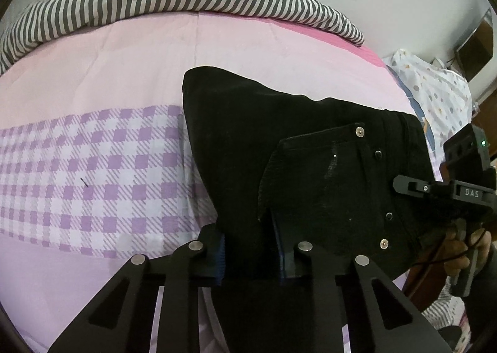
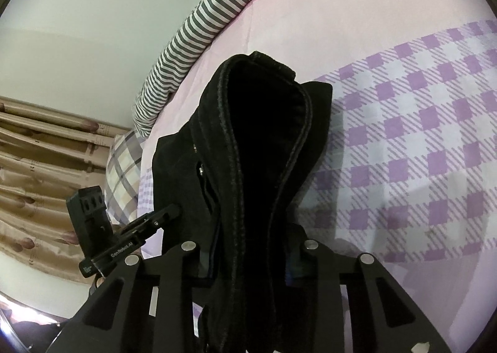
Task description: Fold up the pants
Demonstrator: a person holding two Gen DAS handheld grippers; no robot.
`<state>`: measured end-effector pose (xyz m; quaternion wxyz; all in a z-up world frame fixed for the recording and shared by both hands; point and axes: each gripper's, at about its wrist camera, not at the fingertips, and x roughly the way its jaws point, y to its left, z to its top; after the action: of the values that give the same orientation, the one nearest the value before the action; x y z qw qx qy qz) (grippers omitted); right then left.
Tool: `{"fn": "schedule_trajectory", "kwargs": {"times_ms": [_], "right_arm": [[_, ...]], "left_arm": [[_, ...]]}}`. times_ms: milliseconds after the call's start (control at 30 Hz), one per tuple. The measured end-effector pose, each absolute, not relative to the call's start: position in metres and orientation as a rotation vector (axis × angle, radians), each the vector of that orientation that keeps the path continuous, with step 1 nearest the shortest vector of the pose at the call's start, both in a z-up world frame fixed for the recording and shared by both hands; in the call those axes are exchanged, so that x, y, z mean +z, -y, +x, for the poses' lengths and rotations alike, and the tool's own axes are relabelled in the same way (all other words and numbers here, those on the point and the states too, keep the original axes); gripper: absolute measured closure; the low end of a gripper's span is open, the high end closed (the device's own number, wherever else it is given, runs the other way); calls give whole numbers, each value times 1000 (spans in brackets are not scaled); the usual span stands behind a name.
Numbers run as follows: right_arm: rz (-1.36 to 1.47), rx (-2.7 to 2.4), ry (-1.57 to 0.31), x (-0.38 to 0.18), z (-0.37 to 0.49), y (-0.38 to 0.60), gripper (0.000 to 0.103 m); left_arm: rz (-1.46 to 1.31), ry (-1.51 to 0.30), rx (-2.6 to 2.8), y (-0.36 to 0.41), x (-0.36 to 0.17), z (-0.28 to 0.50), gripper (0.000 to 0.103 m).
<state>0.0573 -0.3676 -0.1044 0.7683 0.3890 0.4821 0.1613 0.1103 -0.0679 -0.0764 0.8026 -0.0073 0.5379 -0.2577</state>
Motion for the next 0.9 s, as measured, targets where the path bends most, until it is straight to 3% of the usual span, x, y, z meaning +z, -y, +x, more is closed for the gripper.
{"fn": "schedule_trajectory", "kwargs": {"times_ms": [333, 900], "right_arm": [[810, 351, -1024, -77, 62, 347, 76], [804, 442, -991, -51, 97, 293, 76]], "left_arm": [[13, -1095, -555, 65, -60, 102, 86], [-47, -1023, -506, 2, -20, 119, 87]]}}
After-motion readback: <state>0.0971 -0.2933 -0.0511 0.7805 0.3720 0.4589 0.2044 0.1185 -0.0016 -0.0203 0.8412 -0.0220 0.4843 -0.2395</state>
